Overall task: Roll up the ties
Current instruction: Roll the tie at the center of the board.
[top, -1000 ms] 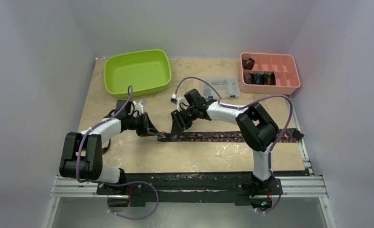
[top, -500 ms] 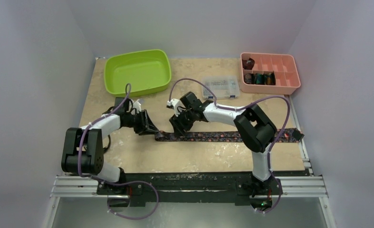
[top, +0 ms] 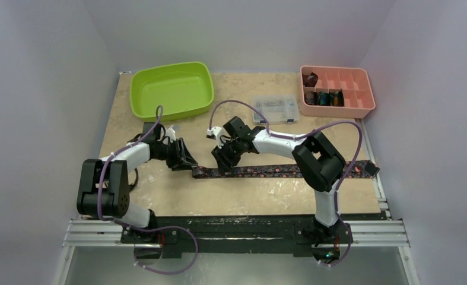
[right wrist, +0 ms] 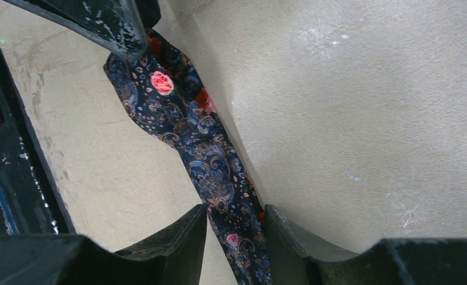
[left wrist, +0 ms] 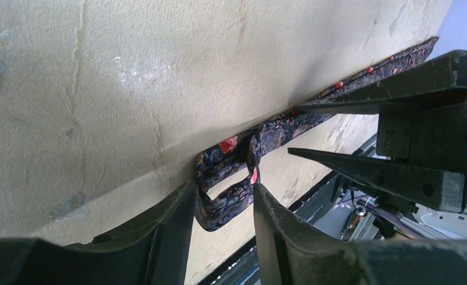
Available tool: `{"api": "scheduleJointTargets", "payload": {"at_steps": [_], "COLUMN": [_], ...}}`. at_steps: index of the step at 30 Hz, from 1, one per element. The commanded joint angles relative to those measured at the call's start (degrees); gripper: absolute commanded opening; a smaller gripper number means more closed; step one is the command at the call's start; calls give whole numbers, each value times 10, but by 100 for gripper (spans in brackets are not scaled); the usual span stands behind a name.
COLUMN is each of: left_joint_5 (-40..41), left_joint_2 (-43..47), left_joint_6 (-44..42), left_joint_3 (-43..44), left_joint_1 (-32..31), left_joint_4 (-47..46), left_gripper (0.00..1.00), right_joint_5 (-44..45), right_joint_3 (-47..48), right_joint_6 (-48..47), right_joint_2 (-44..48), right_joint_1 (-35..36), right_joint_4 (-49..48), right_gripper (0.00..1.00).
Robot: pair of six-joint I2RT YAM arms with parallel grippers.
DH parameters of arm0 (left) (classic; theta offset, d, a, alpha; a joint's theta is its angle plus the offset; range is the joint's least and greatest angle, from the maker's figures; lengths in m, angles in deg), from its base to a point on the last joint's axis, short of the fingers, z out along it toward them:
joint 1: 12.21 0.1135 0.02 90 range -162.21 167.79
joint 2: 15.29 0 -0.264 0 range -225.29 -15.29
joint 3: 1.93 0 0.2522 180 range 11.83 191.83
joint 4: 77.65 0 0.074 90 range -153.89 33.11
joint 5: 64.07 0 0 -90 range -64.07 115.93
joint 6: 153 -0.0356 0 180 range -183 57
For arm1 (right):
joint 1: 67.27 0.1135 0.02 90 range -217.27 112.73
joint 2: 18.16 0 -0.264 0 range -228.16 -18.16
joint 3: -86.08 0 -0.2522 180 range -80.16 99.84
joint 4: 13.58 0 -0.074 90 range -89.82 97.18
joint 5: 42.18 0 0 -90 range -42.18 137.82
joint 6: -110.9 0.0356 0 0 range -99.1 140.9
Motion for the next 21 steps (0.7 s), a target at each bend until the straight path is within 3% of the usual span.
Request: {"api": "scheduleJointTargets", "payload": {"at_steps": [1, 11, 21], "left_joint_5": [-1, 11, 8], "left_joint_2": [1, 12, 42], "left_joint_6": [-10, -13, -10], "left_joint_3": [18, 18, 10], "left_joint_1": [5, 9, 15], "left_joint_4": [3, 23, 76], "left_gripper": [41, 52, 51], "right_joint_5": [-14, -13, 6], "right_joint_3": [10, 1, -9], "right_joint_6": [5, 17, 12], "right_joint_2": [39, 43, 12], "right_joint_1": [8, 14, 14], "right_joint_4": [-1, -2, -11], "right_gripper": [41, 37, 33]}}
